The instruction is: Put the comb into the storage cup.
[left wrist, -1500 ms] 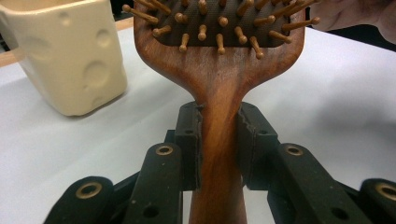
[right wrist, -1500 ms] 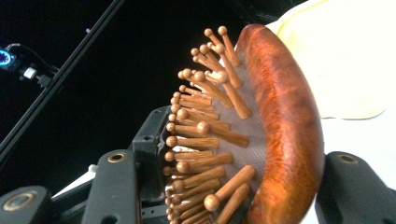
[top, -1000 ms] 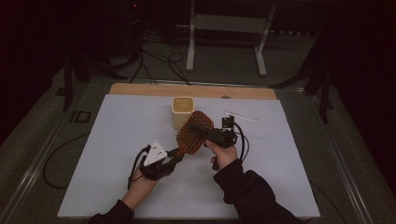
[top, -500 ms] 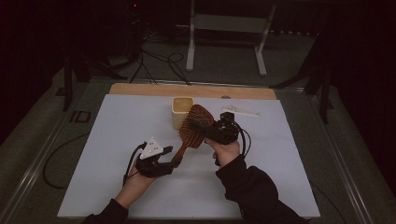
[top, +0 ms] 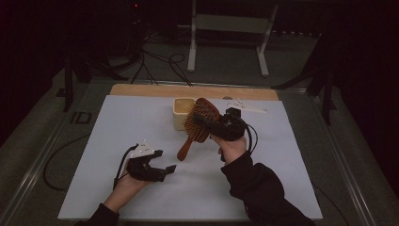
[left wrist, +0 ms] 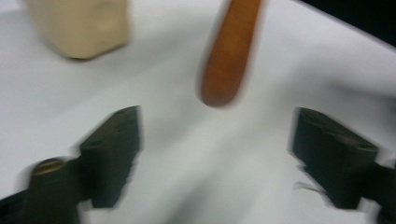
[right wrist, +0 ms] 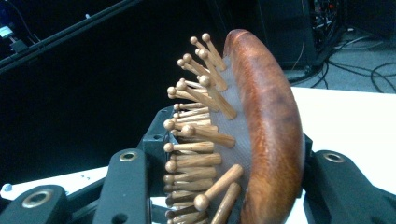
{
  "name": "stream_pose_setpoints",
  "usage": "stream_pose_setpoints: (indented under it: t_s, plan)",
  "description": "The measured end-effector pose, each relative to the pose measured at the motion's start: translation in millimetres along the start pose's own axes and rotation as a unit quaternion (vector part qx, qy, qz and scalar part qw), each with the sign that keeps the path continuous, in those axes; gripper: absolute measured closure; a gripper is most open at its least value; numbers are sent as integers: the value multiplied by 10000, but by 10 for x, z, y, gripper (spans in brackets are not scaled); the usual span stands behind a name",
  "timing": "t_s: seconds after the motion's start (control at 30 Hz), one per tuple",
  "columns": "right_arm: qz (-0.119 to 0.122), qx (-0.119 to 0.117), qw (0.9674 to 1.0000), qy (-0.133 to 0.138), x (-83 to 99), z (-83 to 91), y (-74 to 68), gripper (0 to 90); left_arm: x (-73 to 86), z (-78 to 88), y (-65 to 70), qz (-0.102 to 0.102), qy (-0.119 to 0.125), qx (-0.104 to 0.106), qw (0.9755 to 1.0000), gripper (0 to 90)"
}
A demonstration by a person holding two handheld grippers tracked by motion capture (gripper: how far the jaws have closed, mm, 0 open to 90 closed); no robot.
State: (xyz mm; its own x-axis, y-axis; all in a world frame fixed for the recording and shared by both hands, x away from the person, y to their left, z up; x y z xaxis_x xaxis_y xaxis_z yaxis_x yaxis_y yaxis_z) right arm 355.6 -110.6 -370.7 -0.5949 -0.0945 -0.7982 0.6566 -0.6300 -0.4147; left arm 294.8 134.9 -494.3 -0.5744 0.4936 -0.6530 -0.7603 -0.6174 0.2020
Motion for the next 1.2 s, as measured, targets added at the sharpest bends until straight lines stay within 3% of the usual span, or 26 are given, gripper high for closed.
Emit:
stream_pose_setpoints:
  t_s: [0.2, 0.27, 0.4, 0.6, 0.77, 0.93, 1.07, 1.2]
  plan:
    - [76, 9, 9999, 93, -128, 65, -21, 512, 151, 75, -23, -153, -79, -78, 9998, 9]
    - [106, 17, 9999, 126, -177, 85, -22, 512, 208, 103, -52, -186, -54, -206, 9996, 1]
    - [124, 7, 9997, 194, -278, 120, -20, 511, 311, 161, -128, -130, 24, -212, 9997, 1]
    - [169, 8, 9994, 313, -425, 164, -38, 510, 432, 218, -166, -284, 171, -300, 9990, 1]
    - [178, 38, 9990, 408, -568, 176, -24, 509, 539, 213, -200, -323, 42, -292, 9990, 1]
    - [189, 178, 9987, 433, -704, 151, 34, 509, 622, 260, -202, -371, 89, -370, 9986, 1]
    - [165, 353, 9981, 470, -847, 121, 85, 509, 703, 312, -244, -365, 279, -455, 9979, 1]
    - [227, 495, 9970, 547, -988, 116, 109, 509, 772, 329, -253, -449, 332, -414, 9976, 1]
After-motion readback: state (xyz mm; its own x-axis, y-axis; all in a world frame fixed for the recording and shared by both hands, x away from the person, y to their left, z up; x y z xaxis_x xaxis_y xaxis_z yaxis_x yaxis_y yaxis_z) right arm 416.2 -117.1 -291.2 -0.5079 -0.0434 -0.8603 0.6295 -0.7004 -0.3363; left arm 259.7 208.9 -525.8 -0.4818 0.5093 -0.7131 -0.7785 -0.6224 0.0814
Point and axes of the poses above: each handheld gripper's, and its own axes: z roughly backward along the jaws, x roughly out of its underside, y roughly to its right, the point moved 3 cm from there along -z, roughly forward along the jaws, and after that the axes turned 14 degrees about -y, right-handed, at the moved point
